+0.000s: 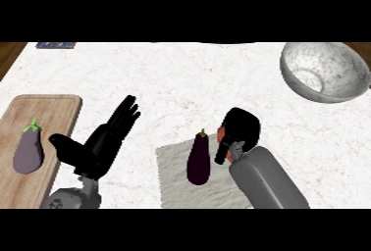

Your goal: Pick the sweet potato from the placemat and place it in the bowl

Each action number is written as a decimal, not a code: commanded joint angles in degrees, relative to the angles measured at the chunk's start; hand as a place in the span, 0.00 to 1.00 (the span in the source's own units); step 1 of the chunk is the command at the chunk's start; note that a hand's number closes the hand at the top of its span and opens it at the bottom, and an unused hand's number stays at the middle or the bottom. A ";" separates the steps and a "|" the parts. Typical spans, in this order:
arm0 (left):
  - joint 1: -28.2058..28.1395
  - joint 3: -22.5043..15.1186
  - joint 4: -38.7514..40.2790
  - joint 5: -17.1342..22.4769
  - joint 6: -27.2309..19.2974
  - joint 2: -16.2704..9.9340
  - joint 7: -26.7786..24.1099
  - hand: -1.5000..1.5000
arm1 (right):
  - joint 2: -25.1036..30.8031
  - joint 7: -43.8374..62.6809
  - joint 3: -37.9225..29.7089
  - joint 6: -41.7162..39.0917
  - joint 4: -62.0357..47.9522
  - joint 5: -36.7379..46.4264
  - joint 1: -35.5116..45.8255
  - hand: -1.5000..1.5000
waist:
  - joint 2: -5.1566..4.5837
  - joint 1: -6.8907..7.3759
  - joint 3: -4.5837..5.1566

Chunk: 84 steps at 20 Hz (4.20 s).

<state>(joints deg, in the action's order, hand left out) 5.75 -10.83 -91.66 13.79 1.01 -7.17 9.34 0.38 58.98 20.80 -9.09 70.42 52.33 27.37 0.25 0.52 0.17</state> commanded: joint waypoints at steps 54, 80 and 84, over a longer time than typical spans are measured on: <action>0.22 -0.37 0.02 -3.91 0.90 5.06 -0.18 0.50 | 27.20 -20.52 -31.74 20.18 -34.21 20.85 31.67 1.00 | -1.04 1.38 -0.23; 0.82 2.54 1.32 -2.90 1.85 3.92 0.27 0.50 | 22.39 -54.99 -56.60 51.04 -34.46 -8.33 31.38 0.00 | -0.06 -0.38 -0.33; -0.93 5.16 1.50 -1.99 2.97 1.38 0.10 0.50 | 15.06 -61.50 -55.10 48.83 -22.06 -14.41 25.90 0.00 | 0.80 -2.30 -0.17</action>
<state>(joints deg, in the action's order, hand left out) 6.37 -6.49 -90.45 12.37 4.34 -5.12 10.13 20.35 3.43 -34.54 39.84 39.05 43.05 56.03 0.37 -0.33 -0.13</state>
